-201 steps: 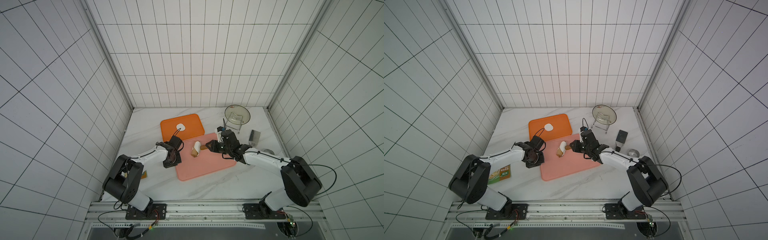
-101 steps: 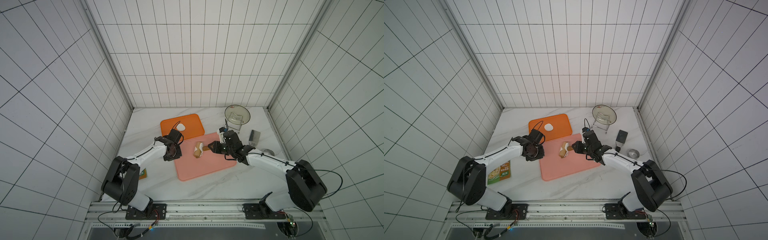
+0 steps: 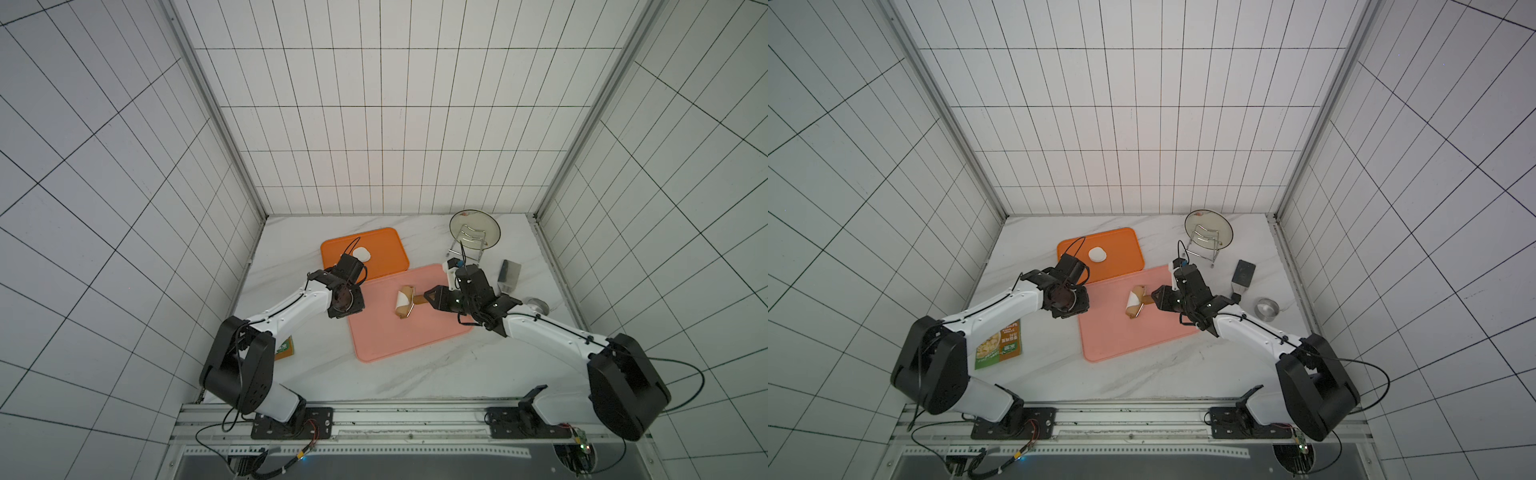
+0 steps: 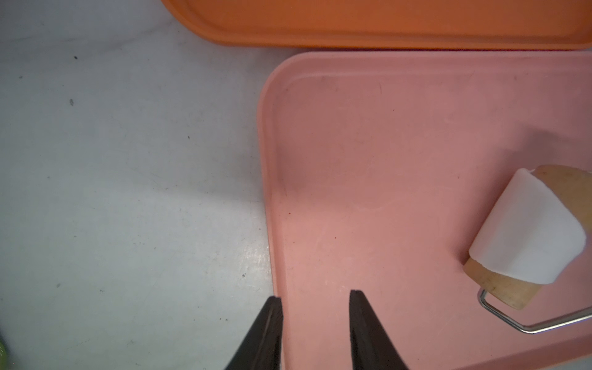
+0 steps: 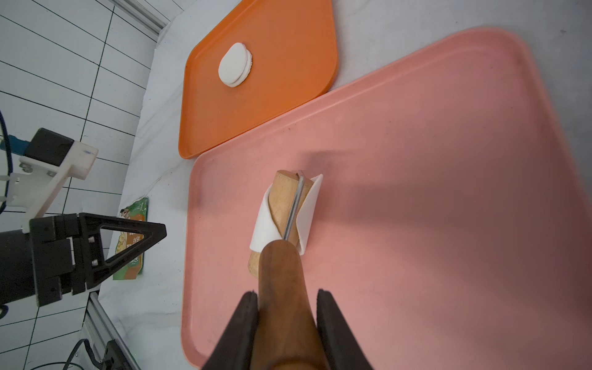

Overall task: Roll out the dumpling wrappers from the dough
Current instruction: Flatten out the dough on the work surface.

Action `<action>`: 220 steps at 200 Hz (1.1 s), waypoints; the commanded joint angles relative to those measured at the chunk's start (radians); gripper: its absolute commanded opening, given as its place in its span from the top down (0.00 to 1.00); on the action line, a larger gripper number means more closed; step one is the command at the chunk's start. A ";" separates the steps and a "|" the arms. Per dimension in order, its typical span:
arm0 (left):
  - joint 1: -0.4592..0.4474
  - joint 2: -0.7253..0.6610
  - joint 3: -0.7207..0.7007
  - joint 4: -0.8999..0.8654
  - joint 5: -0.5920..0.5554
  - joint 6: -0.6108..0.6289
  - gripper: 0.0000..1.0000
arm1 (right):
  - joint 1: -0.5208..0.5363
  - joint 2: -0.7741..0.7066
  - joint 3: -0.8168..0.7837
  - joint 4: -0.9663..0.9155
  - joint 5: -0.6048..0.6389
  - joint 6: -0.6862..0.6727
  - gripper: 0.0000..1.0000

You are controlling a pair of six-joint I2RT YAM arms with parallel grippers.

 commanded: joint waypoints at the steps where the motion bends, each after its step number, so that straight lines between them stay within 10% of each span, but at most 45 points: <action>1: -0.013 0.018 0.001 0.016 0.007 -0.004 0.65 | 0.003 0.102 -0.025 -0.328 0.089 -0.065 1.00; 144: -0.037 0.048 0.016 0.037 0.019 -0.002 0.65 | 0.015 0.182 0.084 -0.312 0.069 -0.083 1.00; 220: -0.053 0.064 0.011 0.052 0.027 -0.008 0.66 | 0.024 0.162 0.207 -0.418 0.085 -0.130 0.82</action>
